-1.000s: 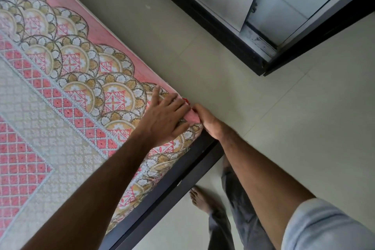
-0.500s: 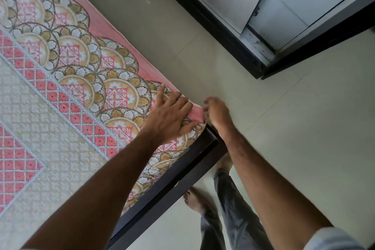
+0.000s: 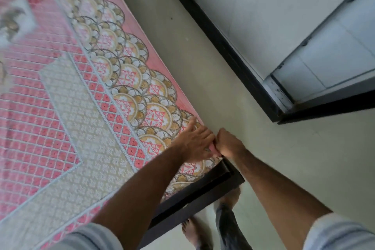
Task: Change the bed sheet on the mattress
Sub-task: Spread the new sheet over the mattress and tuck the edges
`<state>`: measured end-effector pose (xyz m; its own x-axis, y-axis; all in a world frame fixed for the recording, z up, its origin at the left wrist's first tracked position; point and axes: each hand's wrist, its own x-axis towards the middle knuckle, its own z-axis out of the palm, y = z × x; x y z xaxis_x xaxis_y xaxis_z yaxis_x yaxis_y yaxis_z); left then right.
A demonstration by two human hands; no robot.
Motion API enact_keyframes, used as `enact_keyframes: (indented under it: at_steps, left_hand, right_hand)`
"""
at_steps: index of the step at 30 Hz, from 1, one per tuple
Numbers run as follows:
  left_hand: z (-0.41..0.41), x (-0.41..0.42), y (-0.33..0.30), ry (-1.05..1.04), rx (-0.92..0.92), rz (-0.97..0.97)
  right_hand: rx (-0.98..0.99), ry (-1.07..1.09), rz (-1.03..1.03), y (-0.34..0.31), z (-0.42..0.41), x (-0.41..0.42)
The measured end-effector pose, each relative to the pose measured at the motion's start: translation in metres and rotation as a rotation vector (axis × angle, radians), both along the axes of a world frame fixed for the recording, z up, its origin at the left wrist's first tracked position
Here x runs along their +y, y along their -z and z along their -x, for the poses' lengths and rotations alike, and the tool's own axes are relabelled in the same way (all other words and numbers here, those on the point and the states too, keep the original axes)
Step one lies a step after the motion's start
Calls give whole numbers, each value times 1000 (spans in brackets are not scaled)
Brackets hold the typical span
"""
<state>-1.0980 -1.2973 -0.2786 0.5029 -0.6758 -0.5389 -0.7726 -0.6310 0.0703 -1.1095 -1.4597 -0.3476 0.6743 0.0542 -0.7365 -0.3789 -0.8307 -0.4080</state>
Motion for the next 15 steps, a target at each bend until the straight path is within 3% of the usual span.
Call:
enact_keyframes:
  at_steps: [2, 3, 5, 6, 9, 11, 13, 15]
  left_hand:
    - [6, 11, -15, -111, -101, 71]
    - [13, 24, -21, -237, -182, 114]
    - [31, 59, -32, -550, -343, 155]
    - [41, 80, -34, -705, -394, 157]
    - [77, 151, -17, -1022, -385, 109]
    - [110, 182, 4, -1093, -296, 60]
    - [139, 192, 20, -1098, -214, 74]
    - [163, 192, 27, -1083, -196, 110]
  right_hand:
    - [-214, 69, 42, -25, -12, 10]
    - [-421, 61, 14, -38, -15, 22]
    - [-797, -125, -77, -65, -17, 55]
    - [-885, -277, -121, -76, -15, 74]
    - [-886, -858, -120, -71, 3, 125]
    - [-887, -1089, -18, -50, 11, 132]
    - [-849, -976, 85, -39, 13, 126]
    - [-788, -730, 224, -43, 20, 119]
